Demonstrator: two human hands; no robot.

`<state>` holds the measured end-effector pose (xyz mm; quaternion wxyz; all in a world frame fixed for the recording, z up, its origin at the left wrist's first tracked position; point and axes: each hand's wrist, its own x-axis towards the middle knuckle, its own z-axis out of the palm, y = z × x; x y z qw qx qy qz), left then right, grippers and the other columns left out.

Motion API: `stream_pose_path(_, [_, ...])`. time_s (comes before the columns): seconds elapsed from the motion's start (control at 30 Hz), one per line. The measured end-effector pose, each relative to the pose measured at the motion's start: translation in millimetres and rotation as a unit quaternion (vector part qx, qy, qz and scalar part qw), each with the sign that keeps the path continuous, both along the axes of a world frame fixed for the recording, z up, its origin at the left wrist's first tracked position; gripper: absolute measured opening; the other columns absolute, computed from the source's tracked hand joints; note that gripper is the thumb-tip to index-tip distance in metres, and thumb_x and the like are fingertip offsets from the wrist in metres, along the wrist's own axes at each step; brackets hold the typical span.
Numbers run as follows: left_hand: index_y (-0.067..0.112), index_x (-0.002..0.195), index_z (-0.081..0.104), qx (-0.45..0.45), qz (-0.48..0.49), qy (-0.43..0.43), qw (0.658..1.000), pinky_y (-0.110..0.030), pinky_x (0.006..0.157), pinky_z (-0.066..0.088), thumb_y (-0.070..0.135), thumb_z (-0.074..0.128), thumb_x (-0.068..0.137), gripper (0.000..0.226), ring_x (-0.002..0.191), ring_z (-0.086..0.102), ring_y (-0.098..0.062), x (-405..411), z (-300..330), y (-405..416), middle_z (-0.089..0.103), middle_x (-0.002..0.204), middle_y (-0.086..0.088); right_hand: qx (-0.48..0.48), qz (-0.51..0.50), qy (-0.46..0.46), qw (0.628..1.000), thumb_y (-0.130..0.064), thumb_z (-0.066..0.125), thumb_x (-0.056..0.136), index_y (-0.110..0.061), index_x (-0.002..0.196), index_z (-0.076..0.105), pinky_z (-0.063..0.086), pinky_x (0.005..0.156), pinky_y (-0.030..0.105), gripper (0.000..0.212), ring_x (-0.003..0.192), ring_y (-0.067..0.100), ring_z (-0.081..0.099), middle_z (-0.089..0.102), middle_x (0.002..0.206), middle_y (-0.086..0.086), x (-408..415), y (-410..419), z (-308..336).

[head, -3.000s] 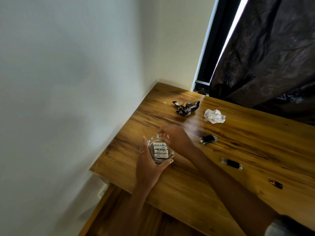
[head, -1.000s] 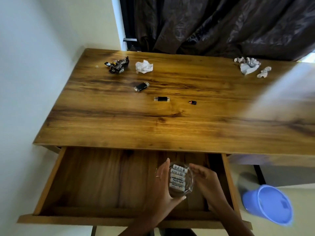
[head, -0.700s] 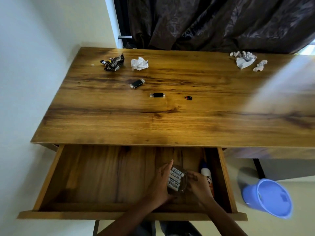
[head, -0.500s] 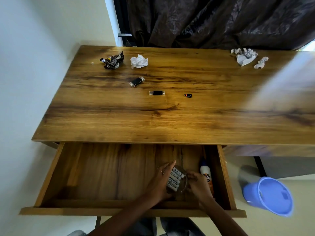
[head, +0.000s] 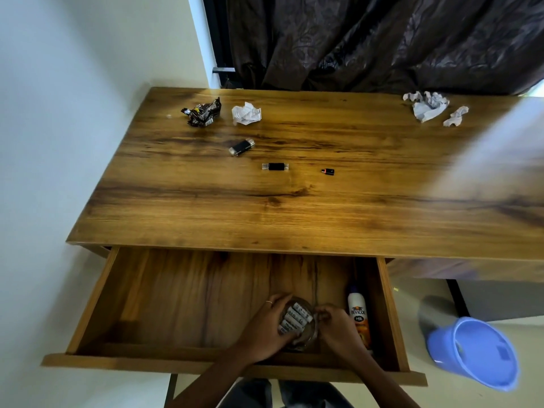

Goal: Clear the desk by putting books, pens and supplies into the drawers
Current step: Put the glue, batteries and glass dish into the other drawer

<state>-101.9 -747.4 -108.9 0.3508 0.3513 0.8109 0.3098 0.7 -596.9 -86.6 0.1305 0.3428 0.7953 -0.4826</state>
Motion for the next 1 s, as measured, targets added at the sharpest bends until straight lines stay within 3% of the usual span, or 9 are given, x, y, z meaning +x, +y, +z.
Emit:
stream_pose_path(0.1, [0.024,0.148,0.025,0.005,0.010,0.048,0.999,-0.009,0.104,0.028,0.037,0.054,0.093,0.063,0.135,0.029,-0.006,-1,6,0,0.023,0.151,0.008,0.057,0.046,0.006,0.997,-0.015,0.054,0.091,-0.015,0.108,0.062,0.054,0.068,0.021,0.018,0.076,0.004,0.062,0.062,0.084,-0.009,-4,4,10])
stream_pose_path(0.17, [0.025,0.146,0.029,0.031,0.027,0.076,0.996,-0.009,0.101,0.032,0.035,0.051,0.095,0.056,0.131,0.033,-0.004,-4,13,2,0.025,0.149,0.010,0.106,0.051,0.035,0.992,-0.016,0.051,0.093,-0.016,0.112,0.061,0.051,0.060,0.018,0.022,0.070,0.004,0.062,0.063,0.084,-0.007,-13,7,22])
stream_pose_path(0.33, [0.034,0.129,0.048,0.125,0.093,0.109,0.982,-0.005,0.081,0.043,0.029,0.050,0.095,0.034,0.106,0.052,0.006,-21,45,19,0.051,0.125,0.016,0.175,0.014,0.166,0.970,-0.013,0.053,0.092,-0.021,0.098,0.066,0.045,0.050,0.017,0.016,0.058,0.002,0.056,0.064,0.081,-0.014,-49,26,63])
stream_pose_path(0.4, [0.033,0.121,0.055,0.162,0.119,0.104,0.974,-0.011,0.079,0.048,0.033,0.050,0.093,0.029,0.098,0.057,0.005,-32,57,29,0.060,0.113,0.016,0.168,0.003,0.198,0.966,-0.014,0.053,0.092,-0.022,0.095,0.066,0.045,0.051,0.018,0.016,0.060,0.003,0.057,0.064,0.080,-0.013,-68,38,78])
stream_pose_path(0.5, [0.037,0.115,0.057,0.189,0.146,0.104,0.965,-0.011,0.079,0.048,0.038,0.044,0.092,0.026,0.093,0.059,0.004,-52,75,41,0.063,0.104,0.020,0.186,0.016,0.243,0.952,-0.012,0.053,0.092,-0.019,0.097,0.067,0.050,0.065,0.024,0.016,0.075,0.007,0.061,0.064,0.089,-0.010,-104,56,94])
stream_pose_path(0.57, [0.034,0.114,0.058,0.199,0.161,0.092,0.962,-0.007,0.078,0.045,0.029,0.046,0.095,0.023,0.093,0.059,0.003,-69,83,49,0.063,0.101,0.020,0.214,0.037,0.262,0.940,-0.010,0.053,0.091,-0.015,0.098,0.068,0.046,0.068,0.015,0.017,0.080,0.008,0.059,0.062,0.093,-0.009,-131,63,98])
stream_pose_path(0.8, [0.028,0.108,0.061,0.227,0.266,-0.010,0.937,-0.009,0.070,0.046,0.015,0.052,0.095,0.021,0.088,0.061,0.001,-121,96,74,0.065,0.101,0.017,0.279,0.112,0.234,0.925,-0.011,0.050,0.091,-0.011,0.111,0.064,0.044,0.090,0.033,0.025,0.109,0.023,0.054,0.060,0.115,0.008,-235,94,78])
stream_pose_path(0.87, [0.027,0.108,0.061,0.212,0.309,-0.097,0.922,-0.015,0.074,0.050,0.020,0.051,0.096,0.018,0.092,0.063,-0.004,-135,97,78,0.065,0.107,0.009,0.302,0.131,0.195,0.924,-0.013,0.048,0.092,-0.010,0.121,0.058,0.038,0.095,0.032,0.031,0.119,0.024,0.047,0.055,0.127,0.008,-260,104,75])
stream_pose_path(1.0, [0.021,0.113,0.061,0.211,0.373,-0.277,0.860,-0.024,0.079,0.055,0.023,0.050,0.097,0.020,0.096,0.067,-0.013,-157,101,78,0.064,0.114,0.002,0.341,0.167,0.133,0.915,-0.015,0.047,0.093,-0.013,0.133,0.048,0.033,0.104,0.034,0.040,0.130,0.023,0.037,0.046,0.140,0.006,-294,116,69])
